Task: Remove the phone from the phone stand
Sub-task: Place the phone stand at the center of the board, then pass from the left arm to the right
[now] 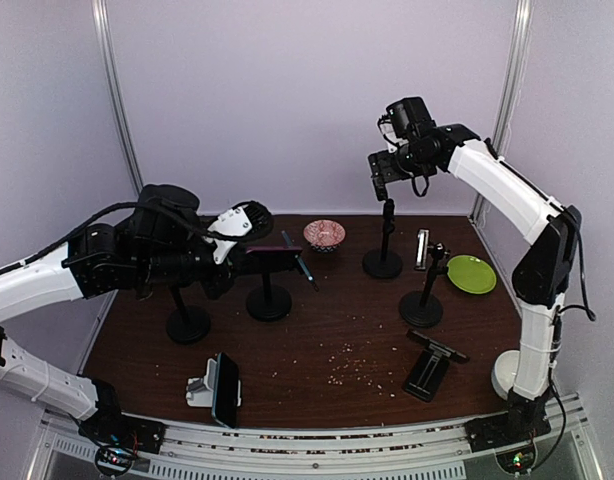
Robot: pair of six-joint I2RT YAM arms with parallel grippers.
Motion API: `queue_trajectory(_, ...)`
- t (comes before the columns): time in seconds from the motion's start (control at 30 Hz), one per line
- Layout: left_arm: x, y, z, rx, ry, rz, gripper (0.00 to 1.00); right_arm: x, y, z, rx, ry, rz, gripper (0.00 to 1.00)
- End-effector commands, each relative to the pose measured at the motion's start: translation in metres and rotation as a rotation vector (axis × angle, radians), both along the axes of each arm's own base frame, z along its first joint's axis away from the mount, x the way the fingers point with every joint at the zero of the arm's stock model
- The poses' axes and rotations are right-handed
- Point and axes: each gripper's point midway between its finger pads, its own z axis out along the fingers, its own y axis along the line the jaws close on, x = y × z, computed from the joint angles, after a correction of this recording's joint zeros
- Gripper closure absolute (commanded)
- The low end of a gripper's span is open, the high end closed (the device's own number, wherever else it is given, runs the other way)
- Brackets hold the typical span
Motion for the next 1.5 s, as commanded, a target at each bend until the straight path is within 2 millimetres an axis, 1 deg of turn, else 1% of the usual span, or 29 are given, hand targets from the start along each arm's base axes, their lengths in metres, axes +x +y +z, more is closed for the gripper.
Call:
queue_trajectory(0.0, 0.002, -0.008, 0.025, -0.077, -0.050, -0.016, 1.00, -0.018, -0.001, 0.040, 0.024, -0.060, 0.058, 0.14)
queue_trajectory(0.07, 0.003, -0.009, 0.024, -0.077, -0.046, -0.019, 1.00, -0.027, 0.001, 0.049, 0.023, -0.074, 0.085, 0.12)
queue_trajectory(0.13, 0.002, -0.009, 0.026, -0.090, -0.035, -0.025, 1.00, -0.039, 0.005, 0.053, 0.018, -0.087, 0.121, 0.11)
queue_trajectory(0.17, 0.002, -0.009, 0.028, -0.101, -0.027, -0.031, 1.00, -0.047, 0.007, 0.062, 0.022, -0.110, 0.144, 0.11)
queue_trajectory(0.2, 0.000, -0.011, 0.029, -0.116, -0.014, -0.044, 1.00, -0.054, 0.010, 0.061, 0.015, -0.117, 0.166, 0.11)
queue_trajectory(0.27, -0.002, -0.012, 0.034, -0.156, 0.017, -0.074, 1.00, -0.068, 0.018, 0.067, 0.011, -0.151, 0.216, 0.11)
queue_trajectory(0.37, -0.004, -0.012, 0.040, -0.205, 0.059, -0.105, 1.00, -0.093, 0.027, 0.080, -0.025, -0.226, 0.298, 0.11)
queue_trajectory(0.5, -0.003, -0.012, 0.045, -0.249, 0.098, -0.119, 1.00, -0.134, 0.044, 0.093, -0.094, -0.355, 0.447, 0.10)
queue_trajectory(0.63, -0.005, -0.016, 0.049, -0.299, 0.164, -0.167, 1.00, -0.174, 0.063, 0.097, -0.162, -0.476, 0.621, 0.08)
queue_trajectory(0.67, -0.006, -0.017, 0.050, -0.309, 0.177, -0.176, 1.00, -0.182, 0.067, 0.092, -0.178, -0.491, 0.663, 0.08)
queue_trajectory(0.73, -0.006, -0.019, 0.048, -0.313, 0.193, -0.185, 1.00, -0.201, 0.076, 0.091, -0.194, -0.528, 0.756, 0.08)
queue_trajectory(0.77, -0.005, -0.021, 0.046, -0.310, 0.202, -0.187, 1.00, -0.216, 0.084, 0.092, -0.186, -0.550, 0.833, 0.08)
queue_trajectory(0.83, -0.004, -0.023, 0.043, -0.305, 0.217, -0.184, 1.00, -0.239, 0.096, 0.088, -0.197, -0.576, 0.945, 0.07)
queue_trajectory(0.93, -0.004, -0.027, 0.042, -0.311, 0.238, -0.190, 1.00, -0.264, 0.109, 0.085, -0.227, -0.610, 1.043, 0.05)
queue_trajectory(1.0, -0.005, -0.029, 0.042, -0.322, 0.256, -0.200, 1.00, -0.274, 0.117, 0.089, -0.231, -0.624, 1.070, 0.01)
queue_trajectory(1.13, -0.006, -0.035, 0.040, -0.335, 0.291, -0.218, 1.00, -0.293, 0.131, 0.094, -0.245, -0.646, 1.122, 0.00)
queue_trajectory(1.27, -0.005, -0.037, 0.040, -0.342, 0.309, -0.214, 1.00, -0.306, 0.144, 0.087, -0.274, -0.646, 1.169, 0.00)
queue_trajectory(1.37, -0.004, -0.038, 0.041, -0.355, 0.321, -0.204, 1.00, -0.310, 0.152, 0.080, -0.288, -0.650, 1.178, 0.00)
queue_trajectory(1.47, 0.001, -0.038, 0.046, -0.394, 0.352, -0.186, 1.00, -0.310, 0.157, 0.073, -0.307, -0.655, 1.169, 0.00)
